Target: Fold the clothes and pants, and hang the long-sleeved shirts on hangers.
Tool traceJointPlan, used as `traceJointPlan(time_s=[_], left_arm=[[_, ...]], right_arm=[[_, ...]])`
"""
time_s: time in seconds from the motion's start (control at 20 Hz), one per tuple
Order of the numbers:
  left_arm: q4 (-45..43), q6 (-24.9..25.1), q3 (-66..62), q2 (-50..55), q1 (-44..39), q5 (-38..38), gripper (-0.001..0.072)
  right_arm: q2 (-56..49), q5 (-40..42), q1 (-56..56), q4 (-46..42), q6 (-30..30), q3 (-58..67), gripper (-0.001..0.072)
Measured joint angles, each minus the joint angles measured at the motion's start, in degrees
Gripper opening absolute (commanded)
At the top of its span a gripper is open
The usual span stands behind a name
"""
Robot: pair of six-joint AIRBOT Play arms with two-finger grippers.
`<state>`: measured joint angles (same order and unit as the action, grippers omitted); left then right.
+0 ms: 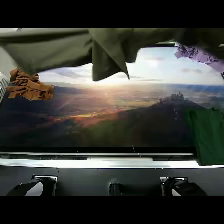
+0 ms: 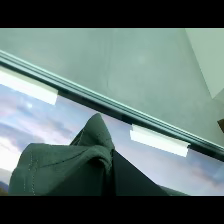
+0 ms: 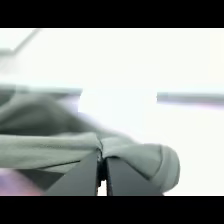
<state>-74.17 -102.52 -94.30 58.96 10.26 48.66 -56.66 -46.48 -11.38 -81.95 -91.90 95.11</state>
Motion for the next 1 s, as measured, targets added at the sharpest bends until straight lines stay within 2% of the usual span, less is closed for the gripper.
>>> traceJointPlan(time_s=[0.25,0.5,0.75,1.0], left_arm=[[-3.4,-1.6,-0.8,-6.6,0.0,5.4,0.0014],[-3.3,-1.9,1.7,-5.1,-0.2,10.6,0.0015],[-2.1,-2.1,12.4,3.8,-1.9,12.9,0.0015],[-1.2,-3.0,20.5,18.9,-3.1,9.8,0.0015]], right_arm=[[5.9,-2.3,0.1,-0.9,1.1,1.7,0.003],[2.7,-8.1,0.2,3.1,-0.6,1.9,0.003],[-12.7,-17.0,0.2,8.3,-4.7,0.4,0.003],[-32.4,-17.7,0.2,15.3,-7.1,-0.6,0.003]])
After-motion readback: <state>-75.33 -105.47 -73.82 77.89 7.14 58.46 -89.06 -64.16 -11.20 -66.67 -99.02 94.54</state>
